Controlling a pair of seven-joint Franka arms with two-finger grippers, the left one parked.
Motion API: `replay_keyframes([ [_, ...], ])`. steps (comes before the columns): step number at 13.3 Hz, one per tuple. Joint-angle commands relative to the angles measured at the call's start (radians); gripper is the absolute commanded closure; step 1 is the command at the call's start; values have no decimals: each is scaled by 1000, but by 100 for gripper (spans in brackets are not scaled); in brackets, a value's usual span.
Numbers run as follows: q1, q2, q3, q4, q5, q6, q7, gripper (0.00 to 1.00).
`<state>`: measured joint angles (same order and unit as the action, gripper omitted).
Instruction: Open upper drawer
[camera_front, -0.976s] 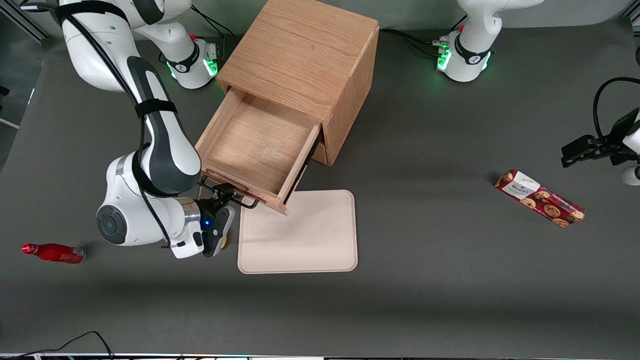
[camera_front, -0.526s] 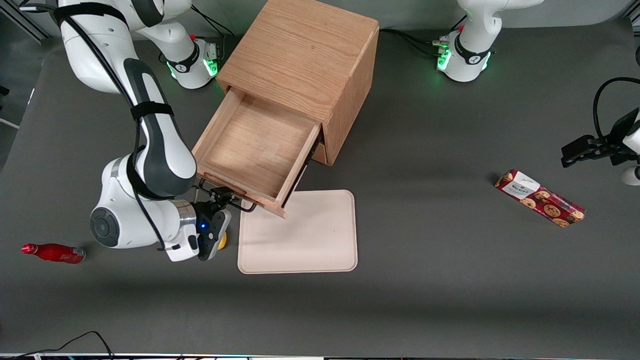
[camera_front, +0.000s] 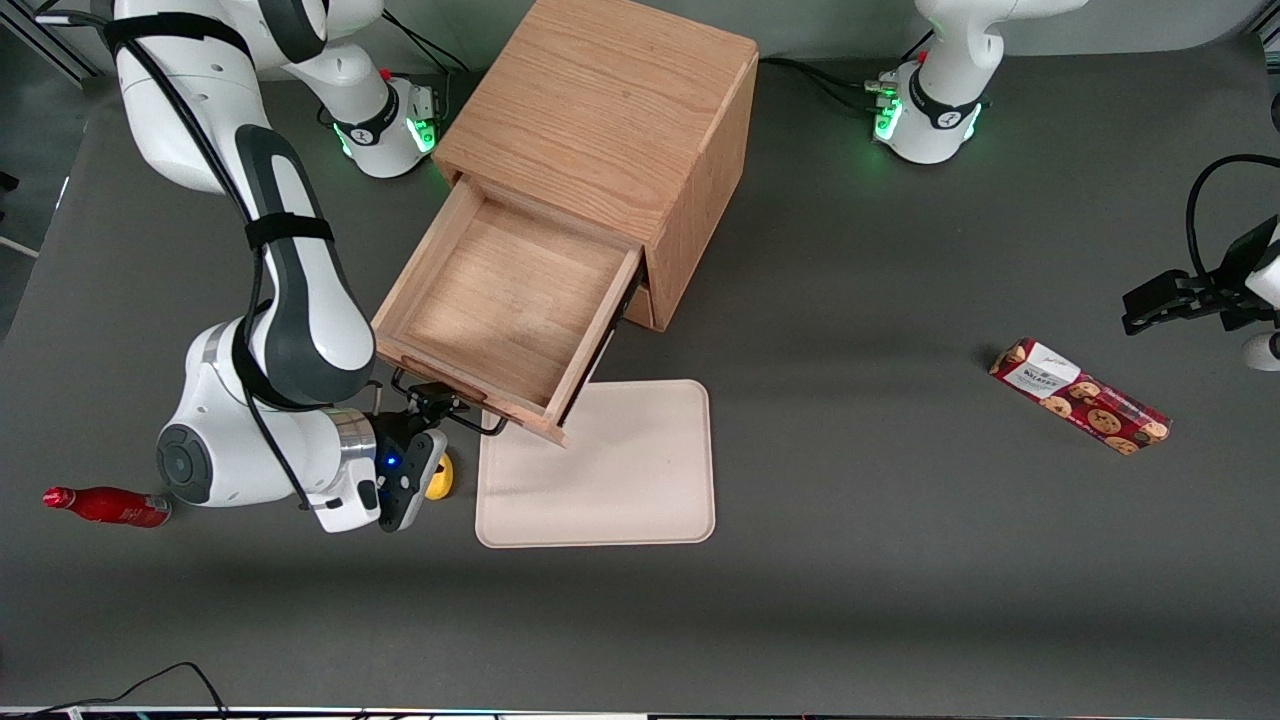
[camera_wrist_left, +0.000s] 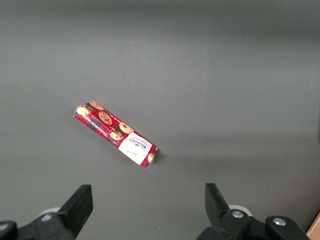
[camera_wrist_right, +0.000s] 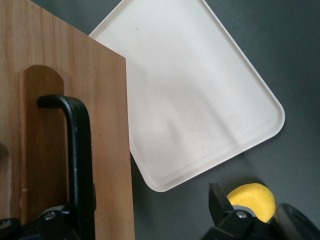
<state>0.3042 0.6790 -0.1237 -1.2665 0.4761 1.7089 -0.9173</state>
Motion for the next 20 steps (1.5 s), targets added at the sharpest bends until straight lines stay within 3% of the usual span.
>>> replay_keyframes([
  [1,-11,24,-13,42,57,-23,-29,0],
  [4,-13,25,-37,52,90,-35,-29,0],
  [17,-27,-47,-62,134,76,-100,-18,0],
  [18,-36,-83,-60,133,59,-101,-15,0],
  [20,-39,-166,-45,130,-51,-114,64,0],
])
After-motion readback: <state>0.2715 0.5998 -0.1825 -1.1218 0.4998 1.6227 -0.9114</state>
